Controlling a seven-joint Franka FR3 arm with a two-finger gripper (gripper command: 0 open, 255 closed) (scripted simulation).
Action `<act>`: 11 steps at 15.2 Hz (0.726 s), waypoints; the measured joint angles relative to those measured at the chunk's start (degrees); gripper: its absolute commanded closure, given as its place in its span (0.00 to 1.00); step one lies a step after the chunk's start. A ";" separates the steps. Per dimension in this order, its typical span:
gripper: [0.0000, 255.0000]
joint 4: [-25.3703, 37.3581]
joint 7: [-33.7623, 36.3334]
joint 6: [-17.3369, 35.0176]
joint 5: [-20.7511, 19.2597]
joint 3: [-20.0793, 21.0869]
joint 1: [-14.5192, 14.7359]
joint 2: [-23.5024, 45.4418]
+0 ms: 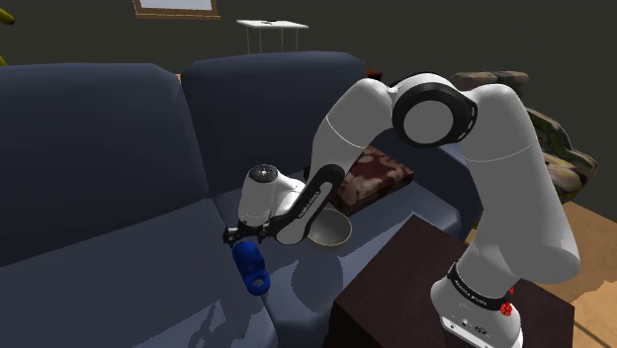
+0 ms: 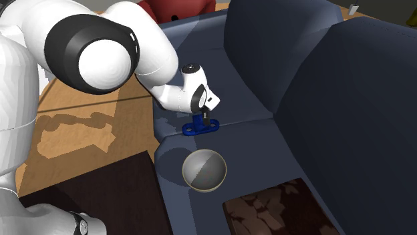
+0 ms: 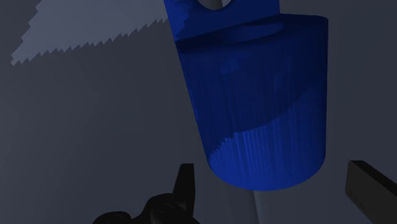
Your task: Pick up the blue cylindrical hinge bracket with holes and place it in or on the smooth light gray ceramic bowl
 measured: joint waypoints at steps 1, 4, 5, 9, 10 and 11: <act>0.00 0.00 0.00 0.00 0.00 0.00 0.00 0.00; 1.00 0.00 0.01 0.01 0.00 -0.03 -0.01 -0.04; 1.00 0.01 0.01 0.00 0.00 -0.03 -0.01 -0.02; 1.00 0.09 0.00 -0.04 0.01 -0.02 0.00 0.03; 1.00 0.11 0.00 -0.05 0.01 -0.03 0.01 0.03; 1.00 0.12 0.01 -0.05 0.01 -0.03 0.01 0.04</act>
